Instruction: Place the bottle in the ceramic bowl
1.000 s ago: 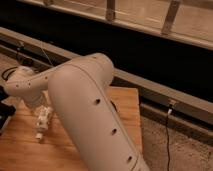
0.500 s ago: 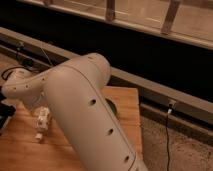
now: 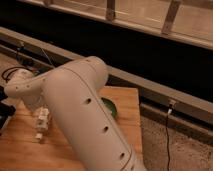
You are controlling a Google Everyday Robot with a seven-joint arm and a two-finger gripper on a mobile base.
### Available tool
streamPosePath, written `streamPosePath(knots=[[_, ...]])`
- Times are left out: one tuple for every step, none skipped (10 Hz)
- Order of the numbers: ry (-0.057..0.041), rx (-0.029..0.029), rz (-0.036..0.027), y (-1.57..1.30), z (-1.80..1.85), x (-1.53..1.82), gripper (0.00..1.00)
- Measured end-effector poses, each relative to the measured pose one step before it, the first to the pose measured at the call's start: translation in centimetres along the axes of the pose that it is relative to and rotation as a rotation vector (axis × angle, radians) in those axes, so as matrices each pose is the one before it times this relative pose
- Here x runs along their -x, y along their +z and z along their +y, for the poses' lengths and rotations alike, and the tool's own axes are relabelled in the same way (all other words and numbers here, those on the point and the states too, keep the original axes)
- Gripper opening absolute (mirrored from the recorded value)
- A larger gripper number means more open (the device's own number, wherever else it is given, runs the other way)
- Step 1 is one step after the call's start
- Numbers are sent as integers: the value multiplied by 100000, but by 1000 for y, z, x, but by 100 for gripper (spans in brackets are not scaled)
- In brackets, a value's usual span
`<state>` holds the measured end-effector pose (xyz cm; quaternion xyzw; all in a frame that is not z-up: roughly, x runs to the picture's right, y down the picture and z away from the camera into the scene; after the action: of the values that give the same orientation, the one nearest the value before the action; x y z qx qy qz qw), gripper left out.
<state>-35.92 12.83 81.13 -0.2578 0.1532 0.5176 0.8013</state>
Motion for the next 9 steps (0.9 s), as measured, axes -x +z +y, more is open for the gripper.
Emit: streamPosePath(knots=[[175,86,218,-50,-14,-35,65],[275,-109,90,30,-210,0,65],[60,-85,47,9,-55,-4,65],[-29,-11,-90,-21,6,27,65],[-65,-19,7,8,13,-5,65],[-684,183,10,-35,60,53,65],[-2558,-16,189,14,308,73,65],[-1697,549,410,127,530,-90,65],[-1196,1153,705,126,755,-246,65]])
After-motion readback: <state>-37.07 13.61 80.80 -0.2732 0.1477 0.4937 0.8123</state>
